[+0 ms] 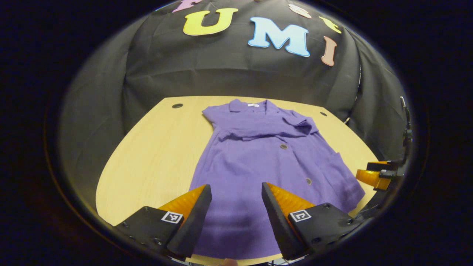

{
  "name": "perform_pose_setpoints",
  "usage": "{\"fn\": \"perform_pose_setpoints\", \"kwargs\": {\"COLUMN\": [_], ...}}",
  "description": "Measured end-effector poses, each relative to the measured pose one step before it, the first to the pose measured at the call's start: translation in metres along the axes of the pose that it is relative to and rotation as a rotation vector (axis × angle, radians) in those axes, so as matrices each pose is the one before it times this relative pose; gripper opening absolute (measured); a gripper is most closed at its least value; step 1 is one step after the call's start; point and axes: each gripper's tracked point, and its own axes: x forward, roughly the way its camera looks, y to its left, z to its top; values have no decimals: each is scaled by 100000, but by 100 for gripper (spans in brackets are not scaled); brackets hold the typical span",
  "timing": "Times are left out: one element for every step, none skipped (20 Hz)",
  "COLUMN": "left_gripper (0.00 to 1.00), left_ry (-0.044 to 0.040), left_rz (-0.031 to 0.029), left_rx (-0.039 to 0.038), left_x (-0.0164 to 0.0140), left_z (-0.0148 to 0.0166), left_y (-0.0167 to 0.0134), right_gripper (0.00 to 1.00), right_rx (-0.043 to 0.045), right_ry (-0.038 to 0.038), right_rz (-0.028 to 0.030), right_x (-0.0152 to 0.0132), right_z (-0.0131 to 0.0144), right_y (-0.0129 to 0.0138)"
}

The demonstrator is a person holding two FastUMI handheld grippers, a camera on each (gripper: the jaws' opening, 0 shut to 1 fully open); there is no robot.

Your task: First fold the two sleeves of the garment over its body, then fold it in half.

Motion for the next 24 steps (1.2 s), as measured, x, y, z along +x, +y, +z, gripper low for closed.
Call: {"fn": "perform_pose_setpoints", "kwargs": {"left_gripper": [90, 90, 90, 90, 90, 90, 89, 89, 89, 89, 90, 91, 89, 89, 89, 89, 89, 89, 89, 89, 90, 90, 90, 90], "left_ry": [1380, 1883, 2052, 1096, 958, 892, 822, 770, 1105, 708, 183, 560, 269, -458, -182, 69, -515, -1055, -39, -228, 428, 372, 342, 0], "left_rz": [247, 431, 870, 396, 219, 362, 530, 581, 819, 332, 152, 486, 305, 322, 98, 226, 781, 72, -9, 79, 38, 120, 90, -421], "left_rx": [0, 418, 558, 294, -10, -157, -77, 9, 29, 251, 270, 973, 1478, 2165, 2295, 1707, 2029, 783, -1432, -2578, -974, 889, 558, -32], "left_x": [-251, 36, -139, -126, -248, -213, -327, -248, -274, -212, -131, -20, -67, -160, -54, 91, 151, 182, 63, -196, 1, 56, 16, 133], "left_z": [-940, -957, -985, -892, -744, -597, -642, -634, -679, -736, -361, -489, -352, -83, -204, -371, -34, 328, -40, -48, -106, -205, 31, 208], "left_y": [518, 423, 458, 472, 360, 379, 381, 392, 461, 350, 219, 163, 55, -184, -218, -172, -114, -238, 49, 84, -3, -191, -135, -281], "right_gripper": [96, 96, 96, 96, 96, 96, 96, 96, 96, 96, 96, 96, 96, 96, 96, 96, 96, 96, 95, 94, 96, 96, 98, 98], "right_rx": [1, 33, 233, 189, 100, 39, 42, 99, 203, 393, 392, 434, 384, 358, 179, 67, -92, -275, -501, 387, 1023, 1855, 1938, 1212], "right_ry": [947, 1151, 1040, 1032, 834, 965, 1196, 1002, 859, 1163, 1002, 1042, 1552, 1333, 865, 901, 582, 625, 861, 942, 377, -1935, -292, -840], "right_rz": [-574, -332, -213, -165, -213, -116, -97, -50, -54, -241, -263, -184, 163, 4, 142, -53, -414, -365, -169, 1323, 819, 300, 266, -293], "right_x": [70, 115, 94, 62, 26, -151, -195, -91, 88, 277, 197, 267, 125, 294, 168, 81, 198, 73, 130, 87, 207, 124, -76, -14], "right_z": [-310, -546, -319, -439, -243, -574, -621, -553, -271, -240, -226, -325, -411, -291, -152, -505, -338, -431, -338, -411, -507, 42, -160, 31], "right_y": [-123, -188, -101, -49, -74, -36, -33, -36, -149, -146, -182, -78, -67, 34, 62, 70, 36, 31, 34, 351, 269, -131, -63, -88]}}
